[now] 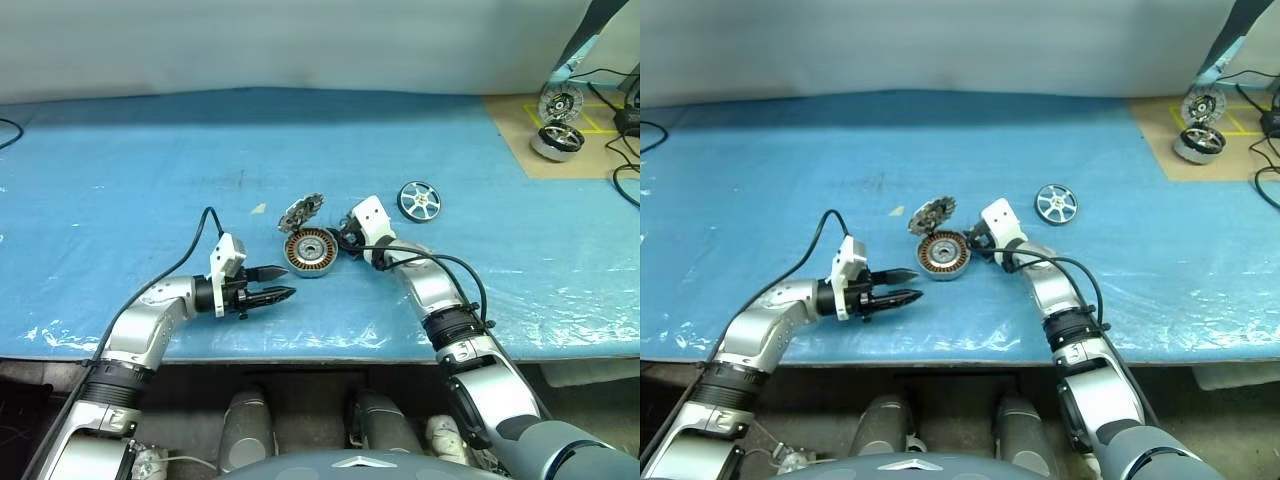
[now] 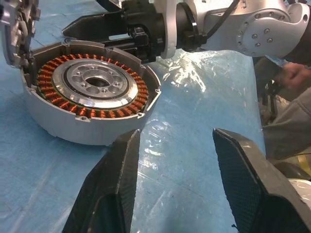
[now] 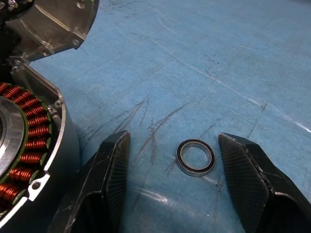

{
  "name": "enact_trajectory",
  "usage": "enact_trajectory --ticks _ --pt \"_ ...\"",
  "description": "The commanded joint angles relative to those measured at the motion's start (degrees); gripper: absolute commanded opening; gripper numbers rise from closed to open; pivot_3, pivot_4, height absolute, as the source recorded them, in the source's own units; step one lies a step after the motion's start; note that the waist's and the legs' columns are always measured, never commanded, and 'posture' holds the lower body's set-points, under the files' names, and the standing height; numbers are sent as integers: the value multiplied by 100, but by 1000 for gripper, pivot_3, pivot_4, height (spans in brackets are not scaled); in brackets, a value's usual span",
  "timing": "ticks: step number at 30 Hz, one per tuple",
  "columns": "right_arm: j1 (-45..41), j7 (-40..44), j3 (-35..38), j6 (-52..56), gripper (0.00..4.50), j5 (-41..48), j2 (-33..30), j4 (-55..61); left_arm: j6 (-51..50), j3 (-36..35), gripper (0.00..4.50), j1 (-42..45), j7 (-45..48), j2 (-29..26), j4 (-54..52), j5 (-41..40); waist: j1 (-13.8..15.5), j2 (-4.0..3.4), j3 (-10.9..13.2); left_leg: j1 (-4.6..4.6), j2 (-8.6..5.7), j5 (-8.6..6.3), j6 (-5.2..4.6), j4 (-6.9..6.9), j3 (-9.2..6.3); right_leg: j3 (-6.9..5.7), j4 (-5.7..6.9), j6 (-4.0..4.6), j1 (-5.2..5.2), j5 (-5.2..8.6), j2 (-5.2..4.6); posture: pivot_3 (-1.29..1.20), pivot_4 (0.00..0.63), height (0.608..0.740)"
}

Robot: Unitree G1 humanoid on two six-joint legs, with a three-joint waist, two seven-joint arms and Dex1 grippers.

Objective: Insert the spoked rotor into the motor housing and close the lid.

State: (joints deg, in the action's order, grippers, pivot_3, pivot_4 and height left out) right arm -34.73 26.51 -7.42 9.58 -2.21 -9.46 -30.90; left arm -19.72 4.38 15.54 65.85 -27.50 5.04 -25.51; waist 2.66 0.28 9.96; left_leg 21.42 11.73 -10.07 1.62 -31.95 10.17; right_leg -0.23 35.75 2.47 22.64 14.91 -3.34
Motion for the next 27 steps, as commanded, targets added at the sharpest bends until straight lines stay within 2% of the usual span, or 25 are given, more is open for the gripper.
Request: enact_trajectory --ticks 1,12,15,20,21,27 --pt "158 -29 104 255 3043 -33 -246 -204 79 31 2504 98 -15 85 -61 8 11 0 0 -2 -1 0 0 0 0 0 -1 0 -3 0 -1 0 150 740" --pt "230 44 -48 189 3043 -50 -346 -187 -10 108 2504 30 -199 223 -314 59 38 0 -1 -6 0 0 0 2 0 -1 -5 0 -8 0 0 0 150 740" --pt "291 65 -75 171 2391 -41 -341 -150 -42 67 2504 -37 -182 159 -408 19 38 1 -1 -6 0 0 0 4 0 -1 -5 0 -8 0 0 0 150 740" --pt "362 74 -111 174 677 -37 -366 -116 -40 35 2504 -13 -143 98 -357 -8 49 1 -1 -13 -2 0 0 5 0 -1 -7 0 -16 0 -1 0 150 740" --pt "366 72 -112 174 557 -36 -372 -118 -31 31 2504 8 -132 91 -319 -11 51 1 -1 -20 -3 0 0 5 0 -1 -8 0 -24 0 -2 0 150 740" --pt "455 287 -69 430 558 91 -484 323 58 42 2504 136 -71 130 -62 27 70 1 -1 -27 -3 0 0 14 0 -1 -17 0 -30 1 -2 0 150 740"
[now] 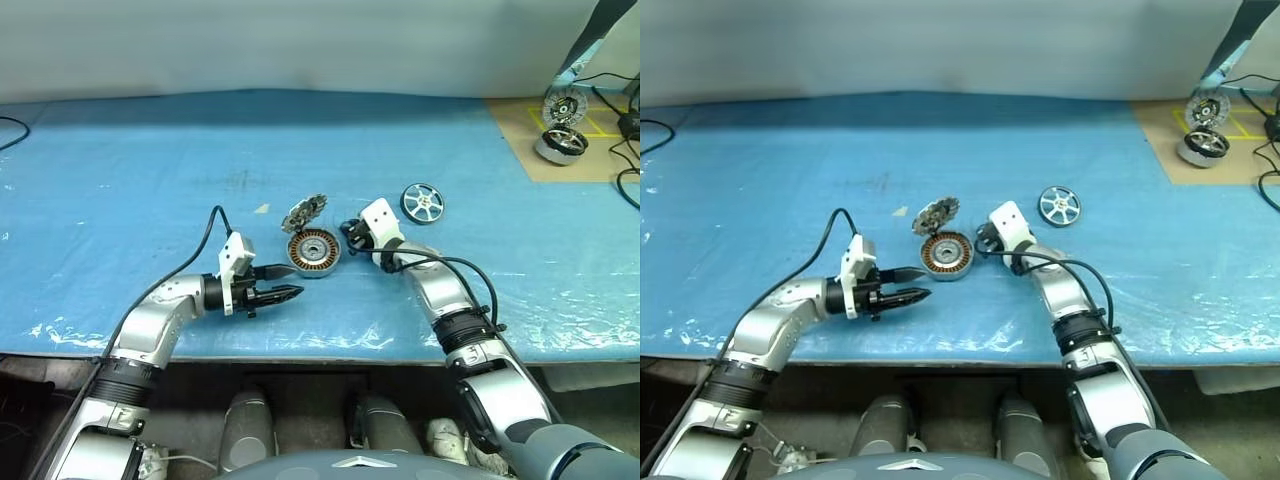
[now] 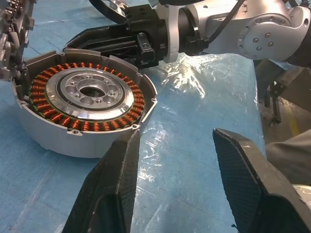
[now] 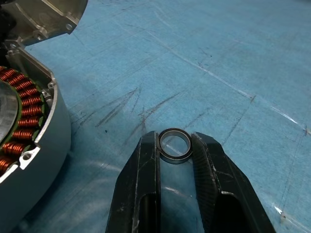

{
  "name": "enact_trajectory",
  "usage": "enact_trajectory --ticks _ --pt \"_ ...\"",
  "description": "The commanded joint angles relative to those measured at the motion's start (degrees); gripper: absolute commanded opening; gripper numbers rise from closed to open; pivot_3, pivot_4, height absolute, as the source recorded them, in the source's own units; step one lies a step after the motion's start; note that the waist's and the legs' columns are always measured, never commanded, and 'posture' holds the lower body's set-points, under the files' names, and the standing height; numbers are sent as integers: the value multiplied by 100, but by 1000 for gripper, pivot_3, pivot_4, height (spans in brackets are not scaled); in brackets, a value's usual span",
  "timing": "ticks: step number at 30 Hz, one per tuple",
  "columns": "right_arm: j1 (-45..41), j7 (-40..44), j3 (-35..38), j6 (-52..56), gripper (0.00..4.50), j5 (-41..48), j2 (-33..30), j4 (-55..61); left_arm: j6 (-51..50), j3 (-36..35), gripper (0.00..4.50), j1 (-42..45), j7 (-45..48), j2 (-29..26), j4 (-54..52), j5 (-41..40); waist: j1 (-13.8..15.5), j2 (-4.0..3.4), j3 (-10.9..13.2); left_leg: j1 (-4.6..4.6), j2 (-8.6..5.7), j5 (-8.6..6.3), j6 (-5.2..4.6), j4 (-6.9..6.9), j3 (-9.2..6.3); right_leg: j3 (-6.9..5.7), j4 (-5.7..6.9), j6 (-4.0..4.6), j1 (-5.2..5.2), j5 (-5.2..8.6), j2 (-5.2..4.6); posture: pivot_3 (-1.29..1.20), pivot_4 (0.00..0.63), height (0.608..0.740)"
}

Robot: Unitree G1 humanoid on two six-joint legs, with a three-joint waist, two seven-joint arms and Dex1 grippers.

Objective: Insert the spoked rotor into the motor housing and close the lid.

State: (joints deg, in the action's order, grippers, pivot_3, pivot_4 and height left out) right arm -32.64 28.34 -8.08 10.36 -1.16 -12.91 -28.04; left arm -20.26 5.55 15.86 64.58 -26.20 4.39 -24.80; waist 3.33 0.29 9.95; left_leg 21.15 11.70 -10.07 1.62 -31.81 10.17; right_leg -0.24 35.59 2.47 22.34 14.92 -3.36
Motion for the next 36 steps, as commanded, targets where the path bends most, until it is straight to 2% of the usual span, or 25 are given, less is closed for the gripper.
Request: enact_trajectory --ticks 1,6,15,19,21,28,32,36 --pt "256 129 29 428 558 32 -154 193 121 -69 2504 112 62 10 23 -40 8 0 0 1 0 0 0 4 0 0 -4 0 0 0 0 0 150 740" --pt "354 340 224 923 558 276 -428 1208 137 -38 2504 72 45 67 -34 -45 50 0 0 6 0 0 0 19 -1 -1 -14 -1 7 -1 3 0 150 740" --pt "825 1340 397 2176 558 1072 -1327 3257 178 -22 2504 176 -36 201 4 -20 67 0 4 20 1 0 1 40 -4 -4 -20 -25 27 -15 8 0 150 740" --pt "884 1408 577 2744 558 1509 -1421 3839 267 19 2504 309 -9 327 236 52 66 -1 4 21 0 0 0 41 -5 -4 -21 -25 27 -15 7 0 150 740" --pt "920 1405 466 2913 558 1590 -1419 4095 305 -41 2504 33 239 171 105 -45 57 -1 4 18 0 0 1 40 -7 -1 -21 -25 28 -15 7 0 150 740" --pt "671 1628 8 3200 558 1816 -1341 4470 409 -183 2504 -163 621 -197 106 -121 80 -2 5 21 4 -2 6 45 -5 -2 -16 -25 36 -15 13 0 150 740" --pt "386 1719 -186 3179 558 1920 -1101 4051 557 -384 2504 -144 447 -201 304 -71 73 -2 5 21 0 -2 6 36 -5 -1 -15 -25 33 -15 7 0 150 740" --pt "44 1987 -450 2880 558 1820 -985 3497 397 -428 2504 -375 307 -188 -130 -204 60 -2 5 22 2 -2 6 23 -5 0 -5 -23 33 -14 6 0 150 740"
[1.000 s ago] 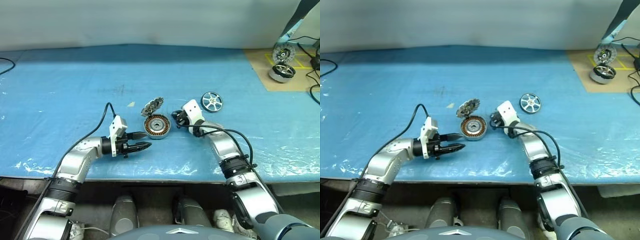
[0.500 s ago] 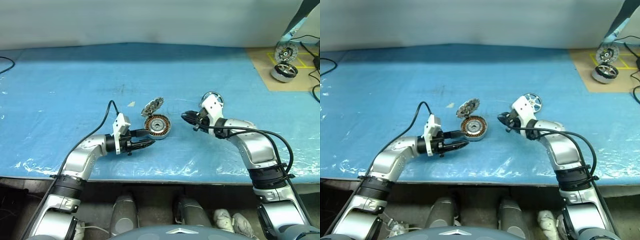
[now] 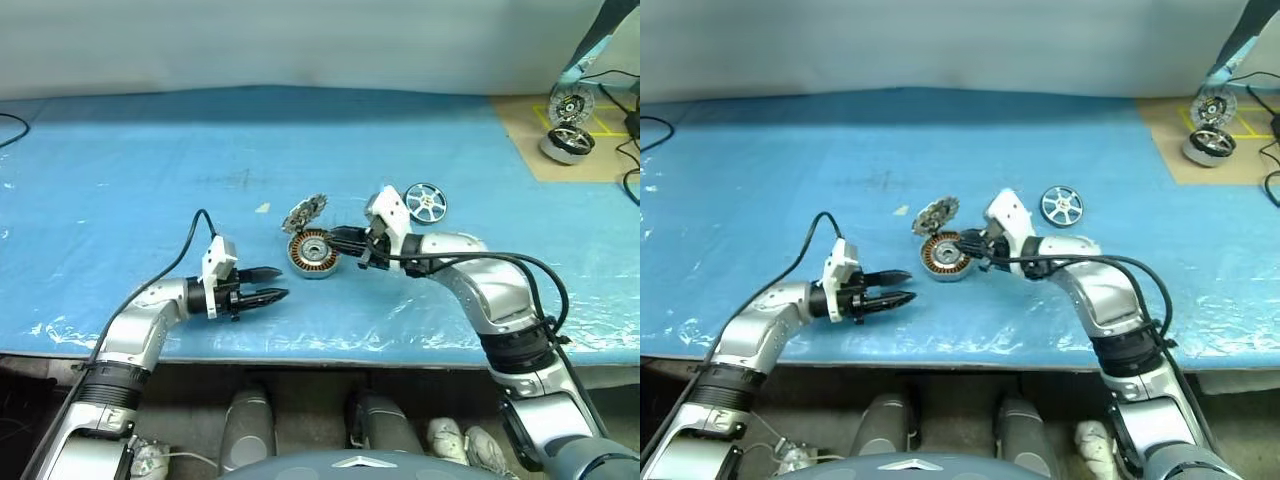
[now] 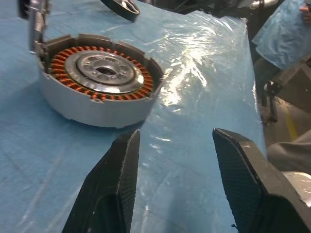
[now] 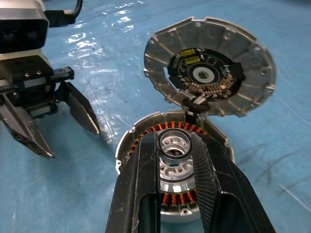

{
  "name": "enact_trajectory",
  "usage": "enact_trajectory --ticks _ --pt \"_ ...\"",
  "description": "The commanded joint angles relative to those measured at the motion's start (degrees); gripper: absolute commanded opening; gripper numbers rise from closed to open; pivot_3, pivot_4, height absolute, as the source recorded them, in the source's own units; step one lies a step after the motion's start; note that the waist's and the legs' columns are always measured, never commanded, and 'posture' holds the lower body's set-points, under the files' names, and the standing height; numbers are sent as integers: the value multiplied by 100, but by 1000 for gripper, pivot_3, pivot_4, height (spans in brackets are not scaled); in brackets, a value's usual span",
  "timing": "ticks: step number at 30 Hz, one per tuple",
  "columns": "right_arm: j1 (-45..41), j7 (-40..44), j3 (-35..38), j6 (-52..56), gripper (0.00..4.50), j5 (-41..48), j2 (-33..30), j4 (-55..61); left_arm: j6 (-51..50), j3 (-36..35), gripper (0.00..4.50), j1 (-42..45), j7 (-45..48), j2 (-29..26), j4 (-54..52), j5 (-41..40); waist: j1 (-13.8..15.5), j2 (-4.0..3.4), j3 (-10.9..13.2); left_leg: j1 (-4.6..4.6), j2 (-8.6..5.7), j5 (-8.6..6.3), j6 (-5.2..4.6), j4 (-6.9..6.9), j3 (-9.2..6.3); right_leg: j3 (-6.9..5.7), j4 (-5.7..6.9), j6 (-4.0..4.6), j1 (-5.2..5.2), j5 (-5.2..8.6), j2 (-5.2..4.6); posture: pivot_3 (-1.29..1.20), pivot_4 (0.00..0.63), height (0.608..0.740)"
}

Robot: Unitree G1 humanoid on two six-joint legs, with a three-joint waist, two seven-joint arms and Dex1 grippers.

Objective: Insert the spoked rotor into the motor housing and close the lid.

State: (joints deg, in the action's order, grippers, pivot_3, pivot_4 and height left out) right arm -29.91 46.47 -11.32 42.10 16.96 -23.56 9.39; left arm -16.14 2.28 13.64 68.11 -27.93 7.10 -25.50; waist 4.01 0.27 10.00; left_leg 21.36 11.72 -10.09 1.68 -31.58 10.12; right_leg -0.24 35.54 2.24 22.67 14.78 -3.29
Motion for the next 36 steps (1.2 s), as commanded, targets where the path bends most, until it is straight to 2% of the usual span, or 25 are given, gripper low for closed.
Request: enact_trajectory --ticks 1,8,13,17,21,29,36 --pt "-307 190 -202 -437 558 -69 134 -461 21 -103 2504 -218 -47 -47 -447 -114 -7 0 0 0 0 0 0 0 0 0 0 0 0 0 0 0 150 740" --pt "-654 464 -650 -1303 558 -562 276 -1479 522 -413 2504 -420 -512 32 -714 -9 -6 0 0 9 2 0 0 -8 2 -5 13 0 5 0 1 0 150 740" --pt "-772 634 -688 -1528 558 -649 386 -1818 979 -535 2504 -578 -962 270 -851 82 -6 0 0 21 4 0 0 -27 2 -16 18 0 5 -1 1 0 150 740" --pt "-783 691 -655 -1655 558 -712 374 -1970 1097 -446 2504 -873 -1027 307 -1031 112 -5 1 0 30 7 0 -1 -41 1 -22 20 1 5 -1 1 0 150 740" --pt "-778 672 -649 -1793 558 -788 380 -2118 1418 -394 2504 -1181 -1026 376 -782 264 -11 1 0 30 7 0 -1 -49 1 -21 21 1 5 0 1 0 150 740" --pt "-846 662 -595 -1879 558 -862 414 -2221 2418 -499 2504 -704 -1514 1104 446 502 4 2 -1 31 6 0 -2 -75 1 -22 31 19 -6 7 -1 0 150 740" --pt "-907 690 -471 -1849 558 -816 315 -2228 2418 -182 2504 -510 -1742 1385 349 683 1 3 -1 32 6 1 -3 -75 -1 -22 33 16 -4 4 -1 0 150 740"
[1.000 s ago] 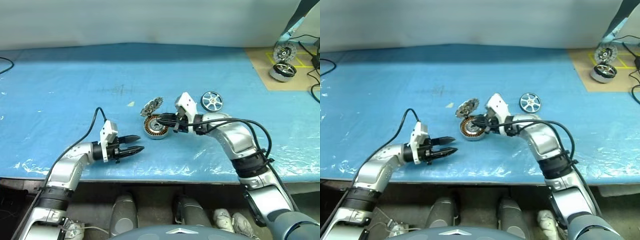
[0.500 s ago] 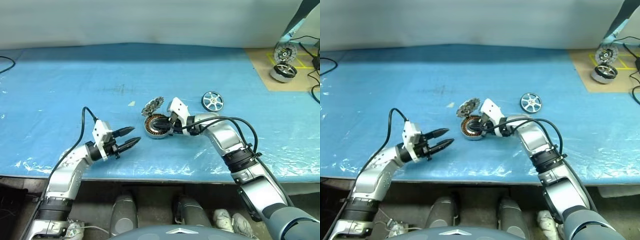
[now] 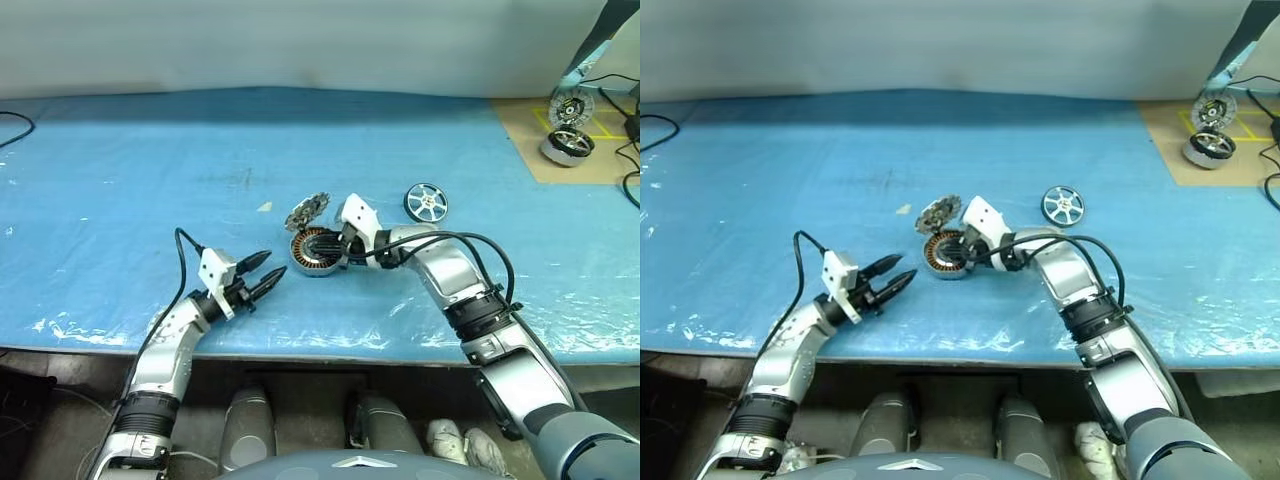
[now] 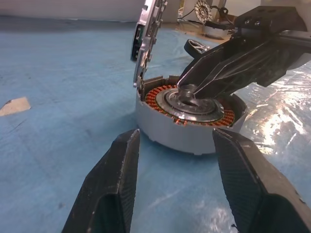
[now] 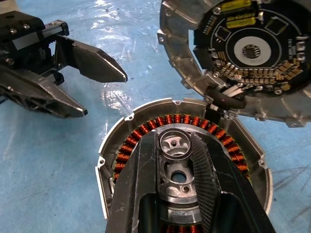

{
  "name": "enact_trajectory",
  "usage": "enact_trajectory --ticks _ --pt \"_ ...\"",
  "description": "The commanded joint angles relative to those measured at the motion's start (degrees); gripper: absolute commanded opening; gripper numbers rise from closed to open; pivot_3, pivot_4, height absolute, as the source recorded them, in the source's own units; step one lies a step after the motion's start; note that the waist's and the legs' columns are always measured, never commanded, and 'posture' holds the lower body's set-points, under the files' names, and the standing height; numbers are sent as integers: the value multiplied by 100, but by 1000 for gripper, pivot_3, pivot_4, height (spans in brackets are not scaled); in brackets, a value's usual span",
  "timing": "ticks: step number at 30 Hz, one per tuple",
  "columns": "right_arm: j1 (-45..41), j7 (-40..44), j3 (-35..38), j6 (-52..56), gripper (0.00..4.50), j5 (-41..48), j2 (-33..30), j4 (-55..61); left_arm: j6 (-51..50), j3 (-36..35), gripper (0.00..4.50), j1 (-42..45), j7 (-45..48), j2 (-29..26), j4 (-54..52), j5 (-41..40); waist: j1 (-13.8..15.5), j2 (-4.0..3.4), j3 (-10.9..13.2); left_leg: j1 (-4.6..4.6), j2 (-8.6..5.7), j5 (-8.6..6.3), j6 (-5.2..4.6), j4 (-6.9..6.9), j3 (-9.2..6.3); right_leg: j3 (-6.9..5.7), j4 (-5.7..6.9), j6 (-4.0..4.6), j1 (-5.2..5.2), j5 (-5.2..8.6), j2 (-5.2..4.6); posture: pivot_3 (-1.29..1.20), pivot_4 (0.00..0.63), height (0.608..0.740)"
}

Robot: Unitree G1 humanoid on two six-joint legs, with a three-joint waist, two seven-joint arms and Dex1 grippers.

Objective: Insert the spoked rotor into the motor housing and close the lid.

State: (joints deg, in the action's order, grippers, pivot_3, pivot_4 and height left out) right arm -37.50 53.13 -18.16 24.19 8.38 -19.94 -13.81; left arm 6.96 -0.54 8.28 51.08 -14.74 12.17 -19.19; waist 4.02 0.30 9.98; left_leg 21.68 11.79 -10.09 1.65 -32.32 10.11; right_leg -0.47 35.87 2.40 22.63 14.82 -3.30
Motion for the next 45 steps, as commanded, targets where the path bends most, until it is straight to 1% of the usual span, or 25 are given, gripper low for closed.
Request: enact_trajectory --ticks 1,6,9,10,12,15,18,22,23,24,28,31,33,35,37,40,45 --pt "-144 25 219 -57 558 41 -60 92 254 135 2504 43 17 85 38 110 1 0 0 1 0 0 0 0 0 0 0 -7 1 -4 0 0 150 740" --pt "-69 44 118 -155 558 -96 -64 -153 1389 79 2504 285 410 84 1686 338 4 -4 -3 -1 1 0 -1 -1 0 -1 2 -15 1 -9 1 0 150 740" --pt "-45 36 163 -117 558 -66 2 -284 2000 -69 2504 489 660 -12 2692 340 8 -27 -16 -34 0 -1 -1 0 1 -1 2 3 -29 2 -2 0 150 740" --pt "-55 39 171 -115 558 -61 16 -309 2155 -79 2504 541 729 -45 2881 349 2 -37 -22 -58 -1 -2 -1 3 0 1 2 4 -47 2 -3 0 150 740" --pt "-72 64 148 -146 558 -84 20 -342 2149 -166 2504 628 895 -134 2934 193 -3 -45 -27 -92 -1 -3 -3 11 -2 6 3 8 -66 1 -3 0 150 740" --pt "-104 106 173 -119 558 -42 43 -329 1991 -206 2504 664 1007 -243 2693 39 -21 -45 -27 -107 3 -3 -2 18 -6 10 15 14 -63 -2 -1 0 150 740" --pt "-189 113 254 -34 558 51 104 -277 1741 -231 2504 634 1037 -274 2407 -122 -25 -45 -27 -99 3 -2 -1 19 -5 22 26 18 -43 -3 1 0 150 740" --pt "-255 120 260 -36 558 28 164 -259 1984 -260 2504 738 1140 -184 2843 -87 -13 -45 -27 -60 0 -1 -1 12 -1 26 15 18 -17 -3 0 0 150 740" --pt "-269 129 246 -47 558 13 178 -271 1918 -278 2504 750 1185 -165 2742 -166 -6 -45 -27 -60 0 -1 -1 13 0 26 14 18 -18 -3 0 0 150 740" --pt "-277 137 229 -66 558 -6 187 -287 1739 -284 2504 724 1211 -181 2442 -274 -3 -45 -27 -60 0 -1 -1 15 1 24 13 18 -18 -3 0 0 150 740" --pt "-276 132 207 -105 558 -44 211 -336 701 -168 2504 403 1029 -405 664 -548 -7 -25 -16 -49 4 -2 -1 14 0 23 12 18 -9 -3 0 0 150 740" --pt "-240 127 199 -104 558 -52 216 -335 -97 -64 2504 66 733 -583 -567 -662 -5 -22 -14 -2 2 -1 -1 12 1 19 8 18 32 -4 0 0 150 740" --pt "-203 130 179 -116 558 -67 210 -321 -508 21 2504 -174 519 -628 -1200 -677 -5 -21 -13 21 1 0 -1 10 2 10 1 16 44 -6 0 0 150 740" --pt "-177 115 161 -141 558 -91 217 -344 -655 110 2504 -351 345 -648 -1517 -537 -5 -21 -13 26 0 -1 -2 12 3 5 -2 15 44 -7 -1 0 150 740" --pt "-163 104 152 -153 558 -109 217 -367 -583 173 2504 -436 325 -686 -1475 -379 -8 -21 -13 27 2 -1 -2 14 3 -2 -2 13 44 -8 1 0 150 740" --pt "-126 143 177 -139 558 -98 156 -334 -295 193 2504 -510 405 -658 -1038 -236 -8 -21 -13 26 5 -1 -2 12 3 -6 1 16 44 -6 8 0 150 740" --pt "-70 265 214 -55 558 -39 33 -177 836 211 2504 -451 649 -492 400 101 -7 -21 -13 16 0 -1 -1 5 2 1 -1 15 33 -7 3 0 150 740"
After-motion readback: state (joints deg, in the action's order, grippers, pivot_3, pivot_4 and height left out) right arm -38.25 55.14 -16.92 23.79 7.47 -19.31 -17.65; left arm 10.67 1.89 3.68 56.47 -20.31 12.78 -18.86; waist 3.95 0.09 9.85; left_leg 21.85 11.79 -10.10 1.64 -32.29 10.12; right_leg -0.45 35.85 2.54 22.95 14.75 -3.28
